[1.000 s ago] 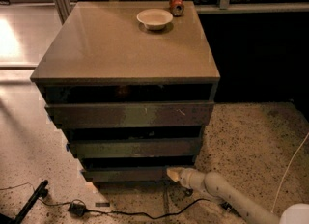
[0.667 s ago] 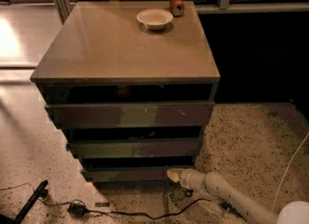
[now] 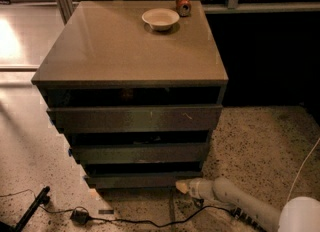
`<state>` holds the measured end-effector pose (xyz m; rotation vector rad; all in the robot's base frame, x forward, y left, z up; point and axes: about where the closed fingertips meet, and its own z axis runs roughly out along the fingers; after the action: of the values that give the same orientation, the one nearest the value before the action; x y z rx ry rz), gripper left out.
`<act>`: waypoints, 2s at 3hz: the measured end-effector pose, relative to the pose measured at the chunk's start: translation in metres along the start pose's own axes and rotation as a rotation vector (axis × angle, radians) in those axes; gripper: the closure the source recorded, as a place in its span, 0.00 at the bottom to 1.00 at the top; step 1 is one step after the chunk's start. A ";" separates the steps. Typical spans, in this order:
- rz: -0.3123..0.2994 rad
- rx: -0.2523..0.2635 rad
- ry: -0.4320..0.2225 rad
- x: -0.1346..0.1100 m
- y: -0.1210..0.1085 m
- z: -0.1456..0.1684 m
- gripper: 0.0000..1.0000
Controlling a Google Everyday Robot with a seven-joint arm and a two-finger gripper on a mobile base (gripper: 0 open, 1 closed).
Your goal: Close bottom drawer
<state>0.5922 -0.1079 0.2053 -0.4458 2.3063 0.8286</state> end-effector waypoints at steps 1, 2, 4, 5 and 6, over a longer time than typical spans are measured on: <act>0.003 0.013 0.020 0.011 -0.008 -0.003 1.00; 0.012 0.016 -0.011 0.006 -0.006 0.003 1.00; 0.015 0.013 -0.188 -0.053 0.012 0.027 1.00; 0.000 0.005 -0.276 -0.091 0.026 0.030 1.00; -0.002 0.000 -0.261 -0.089 0.028 0.031 1.00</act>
Offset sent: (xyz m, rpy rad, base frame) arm 0.0117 0.0020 -0.0062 0.0239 -0.0348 -0.0639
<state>0.6582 -0.0584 0.2589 -0.3191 2.0648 0.8339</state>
